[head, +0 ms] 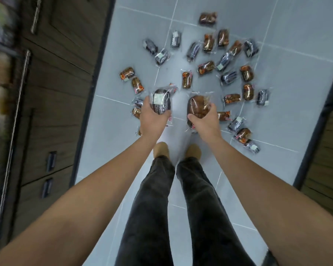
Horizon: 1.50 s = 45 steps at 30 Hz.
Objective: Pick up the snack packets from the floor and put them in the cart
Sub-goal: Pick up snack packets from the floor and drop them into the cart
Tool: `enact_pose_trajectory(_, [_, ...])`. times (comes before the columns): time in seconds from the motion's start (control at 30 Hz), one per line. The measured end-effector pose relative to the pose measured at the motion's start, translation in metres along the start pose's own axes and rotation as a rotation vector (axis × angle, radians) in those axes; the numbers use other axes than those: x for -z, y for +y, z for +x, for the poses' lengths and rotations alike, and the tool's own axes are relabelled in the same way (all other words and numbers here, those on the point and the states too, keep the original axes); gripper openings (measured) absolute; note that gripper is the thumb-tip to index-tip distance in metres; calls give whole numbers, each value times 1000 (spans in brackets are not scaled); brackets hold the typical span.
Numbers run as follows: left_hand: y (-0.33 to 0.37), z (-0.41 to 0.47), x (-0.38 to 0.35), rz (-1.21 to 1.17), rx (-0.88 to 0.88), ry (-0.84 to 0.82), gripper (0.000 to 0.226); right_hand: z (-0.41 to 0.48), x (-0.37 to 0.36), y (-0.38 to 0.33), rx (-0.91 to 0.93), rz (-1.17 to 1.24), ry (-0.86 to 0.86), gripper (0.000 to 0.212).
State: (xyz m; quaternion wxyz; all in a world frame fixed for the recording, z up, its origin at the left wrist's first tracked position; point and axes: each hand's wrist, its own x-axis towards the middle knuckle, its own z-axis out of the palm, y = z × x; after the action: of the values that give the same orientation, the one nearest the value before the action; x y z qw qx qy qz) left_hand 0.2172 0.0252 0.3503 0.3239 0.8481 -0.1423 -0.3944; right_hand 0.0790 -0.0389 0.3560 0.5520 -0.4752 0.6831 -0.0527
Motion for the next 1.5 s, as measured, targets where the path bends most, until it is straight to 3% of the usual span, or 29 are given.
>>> enact_pose_trajectory(0.37, [90, -133, 66, 30, -244, -111, 81, -147, 88, -23, 133, 178, 218, 74])
enact_pose_trajectory(0.73, [38, -253, 114, 303, -429, -428, 83, -325, 69, 69, 112, 442, 491, 63])
enact_pose_trajectory(0.93, [3, -351, 109, 522, -644, -584, 73, -429, 87, 157, 42, 624, 699, 48])
enact_pose_trajectory(1.17, [-57, -494, 68, 585, -869, -802, 53, -558, 107, 296, -10, 765, 903, 50])
enact_pose_trajectory(1.5, [-249, -761, 12, 768, -1112, -1120, 52, -790, 92, 553, -182, 880, 1174, 54])
